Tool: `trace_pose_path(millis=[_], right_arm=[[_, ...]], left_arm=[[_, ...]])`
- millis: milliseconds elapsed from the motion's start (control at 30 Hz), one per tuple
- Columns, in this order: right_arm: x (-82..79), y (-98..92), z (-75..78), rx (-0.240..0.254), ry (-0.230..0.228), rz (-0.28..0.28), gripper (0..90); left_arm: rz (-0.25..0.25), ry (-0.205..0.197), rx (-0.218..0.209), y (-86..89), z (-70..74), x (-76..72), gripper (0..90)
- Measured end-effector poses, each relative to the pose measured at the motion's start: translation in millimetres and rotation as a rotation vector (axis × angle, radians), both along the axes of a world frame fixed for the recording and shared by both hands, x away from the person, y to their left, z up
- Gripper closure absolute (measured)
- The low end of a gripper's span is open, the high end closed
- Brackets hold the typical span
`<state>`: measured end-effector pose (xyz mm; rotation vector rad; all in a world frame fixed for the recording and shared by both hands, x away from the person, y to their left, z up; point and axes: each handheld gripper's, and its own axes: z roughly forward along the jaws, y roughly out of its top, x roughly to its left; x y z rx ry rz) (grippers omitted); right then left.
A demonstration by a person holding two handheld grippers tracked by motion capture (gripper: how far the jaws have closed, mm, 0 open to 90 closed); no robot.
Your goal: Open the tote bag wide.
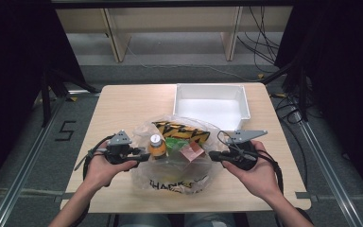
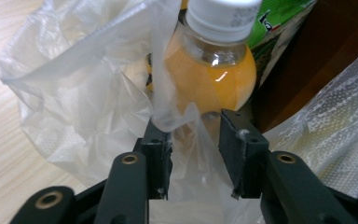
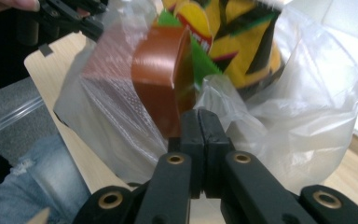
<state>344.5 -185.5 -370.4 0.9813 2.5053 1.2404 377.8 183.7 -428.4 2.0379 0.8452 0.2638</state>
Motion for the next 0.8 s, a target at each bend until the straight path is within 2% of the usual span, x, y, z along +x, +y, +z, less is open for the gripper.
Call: trace_pose_path(millis=[33,100,167,200,233,267,300,333,400,467,500,533,567,600,633,667,733,767,800], right_arm=[[-1.0,0.6,-0.9,0.008,0.015,-0.005,90.0],[-0.2,-0.9,-1.5,-0.002,-0.006,0.007,90.0],[-3.2,1.0,0.5,0.013,0.009,-0.003,90.0],[-2.6,0.6,1.2,0.009,-0.003,0.001,90.0],[-4.4,1.6,1.8,0.006,0.004,0.001,90.0],[-4.1,1.2,1.8,0.0,-0.008,0.016,90.0],[-4.9,1.9,1.9,0.002,-0.012,0.004,90.0],[-5.6,1.6,2.7,-0.006,-0.004,0.007,90.0],[-4.8,1.4,1.9,-0.007,-0.025,0.026,90.0],[-9.0,1.8,4.4,0.015,-0.019,-0.003,90.0],[-7.0,1.0,5.1,0.007,-0.051,0.014,90.0],[-8.0,1.1,6.8,0.011,-0.038,0.016,90.0],[-10.1,1.8,7.7,0.0,-0.024,0.003,90.0],[-9.4,2.4,6.8,-0.006,-0.036,0.007,90.0],[-9.0,3.0,5.7,-0.026,-0.008,0.01,90.0],[-8.4,3.8,3.0,-0.037,0.013,0.012,90.0],[-6.5,5.7,-3.5,-0.049,0.044,0.02,90.0],[-6.3,6.4,-6.1,-0.068,0.067,0.016,90.0],[-4.8,7.4,-11.1,-0.081,0.055,0.022,90.0]], left_arm=[[-0.003,0.003,-0.004,-0.4,-0.5,-0.3,64.7],[0.012,0.003,-0.002,-0.7,-0.5,-2.0,65.4],[0.014,-0.004,-0.001,-0.1,0.0,-3.1,66.3],[0.002,-0.005,0.001,0.9,0.5,-3.7,66.9],[0.009,0.005,-0.007,0.6,0.3,-4.8,67.8],[-0.002,-0.001,0.014,2.4,1.3,-5.8,68.5],[0.004,-0.009,-0.002,1.6,0.4,-6.5,68.7],[0.009,0.002,-0.009,1.8,0.3,-7.3,68.7],[0.021,-0.003,-0.01,1.8,1.9,-9.6,68.7],[0.023,-0.017,-0.012,2.1,4.1,-11.8,69.7],[0.017,-0.021,-0.003,2.7,5.3,-12.4,70.8],[-0.006,-0.027,0.019,4.4,6.2,-12.4,71.6],[-0.007,-0.024,0.022,4.5,5.8,-12.6,72.5],[0.012,-0.005,0.011,3.0,3.5,-14.0,73.3],[-0.013,-0.006,0.022,3.7,2.1,-12.6,73.5],[-0.002,0.008,-0.004,1.7,-0.2,-13.0,73.7],[-0.001,0.034,-0.014,-1.0,-5.2,-13.2,73.9],[-0.015,0.028,0.025,-0.3,-5.6,-12.9,74.6],[0.001,0.031,0.021,-1.9,-7.0,-13.9,74.7]])
